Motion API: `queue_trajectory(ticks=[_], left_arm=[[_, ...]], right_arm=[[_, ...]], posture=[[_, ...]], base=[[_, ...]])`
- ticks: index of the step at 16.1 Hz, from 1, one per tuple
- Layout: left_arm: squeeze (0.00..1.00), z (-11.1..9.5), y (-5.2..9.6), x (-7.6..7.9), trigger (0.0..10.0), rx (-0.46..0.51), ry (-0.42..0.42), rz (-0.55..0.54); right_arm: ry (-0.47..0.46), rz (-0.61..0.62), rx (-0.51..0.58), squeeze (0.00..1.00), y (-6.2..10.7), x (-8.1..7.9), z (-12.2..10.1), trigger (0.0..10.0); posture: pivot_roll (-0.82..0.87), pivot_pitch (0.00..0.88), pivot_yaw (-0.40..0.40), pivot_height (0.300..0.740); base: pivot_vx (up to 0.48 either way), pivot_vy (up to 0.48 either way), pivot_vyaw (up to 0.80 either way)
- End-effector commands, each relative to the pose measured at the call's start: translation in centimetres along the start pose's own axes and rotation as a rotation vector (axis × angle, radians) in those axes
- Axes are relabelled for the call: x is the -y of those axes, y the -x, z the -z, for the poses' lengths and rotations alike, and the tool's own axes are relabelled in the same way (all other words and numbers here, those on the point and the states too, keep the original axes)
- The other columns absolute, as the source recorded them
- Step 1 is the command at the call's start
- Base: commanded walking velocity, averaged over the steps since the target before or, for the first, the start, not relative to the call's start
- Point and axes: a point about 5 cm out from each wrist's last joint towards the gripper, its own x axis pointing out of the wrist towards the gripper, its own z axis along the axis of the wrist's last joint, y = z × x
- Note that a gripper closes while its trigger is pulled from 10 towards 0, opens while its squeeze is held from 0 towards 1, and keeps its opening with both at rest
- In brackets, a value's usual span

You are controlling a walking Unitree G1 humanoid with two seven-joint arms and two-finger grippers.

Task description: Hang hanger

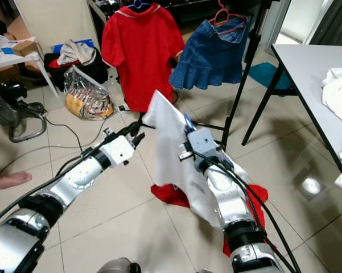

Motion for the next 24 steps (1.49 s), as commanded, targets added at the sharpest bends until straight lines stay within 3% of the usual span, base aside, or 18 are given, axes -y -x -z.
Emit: queue_trajectory(ticks=[1,7,8,10,11,12,21,22,24], left_arm=[[0.0,0.3,-0.3,-0.3,10.0,-0.045,-0.008,-0.009],[0.0,-0.5,-1.5,0.3,10.0,-0.038,-0.061,0.036],[1.0,-1.1,-1.6,0.5,10.0,0.012,-0.009,0.044],[1.0,-1.1,-1.5,1.0,10.0,0.016,-0.006,0.056],[0.94,-1.1,-1.5,1.5,10.0,0.016,-0.004,0.067],[0.0,-1.1,-1.4,1.7,10.0,0.016,0.002,0.073],[0.0,-1.8,-2.1,2.1,10.0,0.039,0.034,0.097],[1.0,-2.1,-2.3,2.3,10.0,0.06,0.067,0.113],[1.0,-2.4,-2.3,2.5,10.0,0.077,0.081,0.119]], right_arm=[[0.02,-0.039,0.086,0.0,-0.2,-0.6,-1.7,10.0],[0.049,-0.101,0.148,0.0,-0.5,-1.7,-3.6,10.0],[0.076,-0.105,0.13,0.0,-0.4,-1.8,-3.4,10.0],[0.098,-0.098,0.097,0.0,-0.3,-1.7,-2.9,10.0],[0.105,-0.097,0.086,0.0,-0.3,-1.7,-2.7,10.0],[0.109,-0.099,0.085,0.0,-0.3,-1.7,-2.7,10.0],[0.135,-0.141,0.106,0.0,-0.3,-2.7,-3.3,10.0],[0.147,-0.145,0.108,0.0,-0.3,-2.8,-3.3,10.0],[0.154,-0.146,0.109,0.0,-0.2,-2.8,-3.3,10.0]], posture=[[0.09,0.0,0.051,0.74],[0.09,0.0,0.05,0.74],[0.09,0.0,0.05,0.74],[0.09,0.0,0.05,0.74],[0.09,0.0,0.05,0.74],[0.09,0.0,0.05,0.74],[0.09,0.0,0.046,0.74],[0.09,0.0,0.048,0.74],[0.08,0.0,0.05,0.74]], base=[[0.0,0.0,0.0],[0.0,0.0,0.0],[0.0,0.0,0.0],[0.0,0.0,0.0],[0.0,0.0,0.0],[0.0,0.0,0.0],[0.0,0.0,0.0],[0.0,0.0,0.0],[0.0,0.0,0.0]])
